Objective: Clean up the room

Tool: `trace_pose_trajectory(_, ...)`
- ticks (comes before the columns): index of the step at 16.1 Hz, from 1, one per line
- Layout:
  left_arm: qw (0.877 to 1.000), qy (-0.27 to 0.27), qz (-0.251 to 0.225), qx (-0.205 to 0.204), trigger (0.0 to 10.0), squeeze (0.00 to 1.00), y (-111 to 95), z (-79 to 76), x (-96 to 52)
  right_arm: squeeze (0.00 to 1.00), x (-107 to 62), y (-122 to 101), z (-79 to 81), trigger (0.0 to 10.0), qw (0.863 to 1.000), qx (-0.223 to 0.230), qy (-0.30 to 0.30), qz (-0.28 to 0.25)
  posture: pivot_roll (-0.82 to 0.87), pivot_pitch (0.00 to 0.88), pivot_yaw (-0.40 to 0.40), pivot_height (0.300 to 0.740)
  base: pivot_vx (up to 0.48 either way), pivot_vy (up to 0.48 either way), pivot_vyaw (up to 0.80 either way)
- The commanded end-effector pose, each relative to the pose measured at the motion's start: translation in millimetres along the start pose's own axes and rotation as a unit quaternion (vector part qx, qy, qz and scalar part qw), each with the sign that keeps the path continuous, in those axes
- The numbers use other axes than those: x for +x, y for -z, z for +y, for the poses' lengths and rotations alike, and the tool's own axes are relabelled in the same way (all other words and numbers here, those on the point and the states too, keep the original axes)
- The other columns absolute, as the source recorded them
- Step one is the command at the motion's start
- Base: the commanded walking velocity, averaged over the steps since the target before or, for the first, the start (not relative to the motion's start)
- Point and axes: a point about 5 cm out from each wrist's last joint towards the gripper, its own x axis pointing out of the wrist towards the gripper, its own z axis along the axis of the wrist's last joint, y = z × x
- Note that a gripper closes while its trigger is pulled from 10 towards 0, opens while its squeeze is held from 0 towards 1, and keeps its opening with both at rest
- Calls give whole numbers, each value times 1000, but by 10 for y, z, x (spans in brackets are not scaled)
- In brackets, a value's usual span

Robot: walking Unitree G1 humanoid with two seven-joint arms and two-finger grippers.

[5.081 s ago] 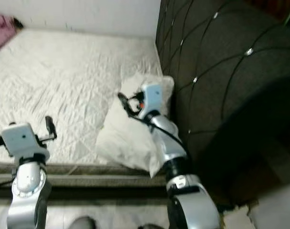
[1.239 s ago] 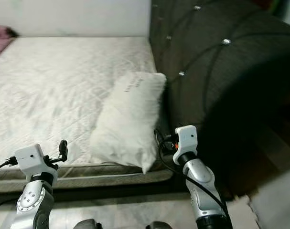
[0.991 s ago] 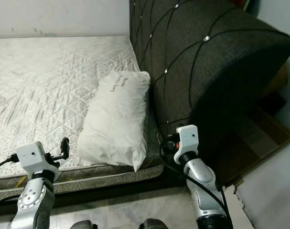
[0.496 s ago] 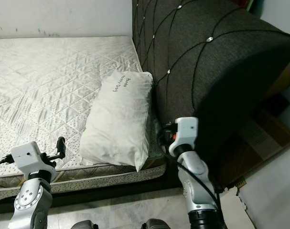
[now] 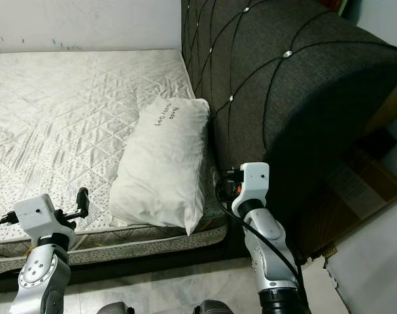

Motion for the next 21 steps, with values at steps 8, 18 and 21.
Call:
trace_pose_trajectory(8,1000,11,-15,1,10000,0,-75,-41,2,0,3,-56,3,10000,1000,-4,-8,-2,-28,7,-20,740,347,0,0)
trace_pose_trajectory(18,1000,9,-18,3,10000,0,-105,-58,17,0,31,-84,-22,10000,1000,-9,-4,-1,-33,16,-27,740,64,0,0)
trace_pose_trajectory(21,1000,6,-16,4,10000,0,-111,-53,8,0,64,-98,-62,10000,1000,3,12,3,-28,24,-31,740,0,0,0)
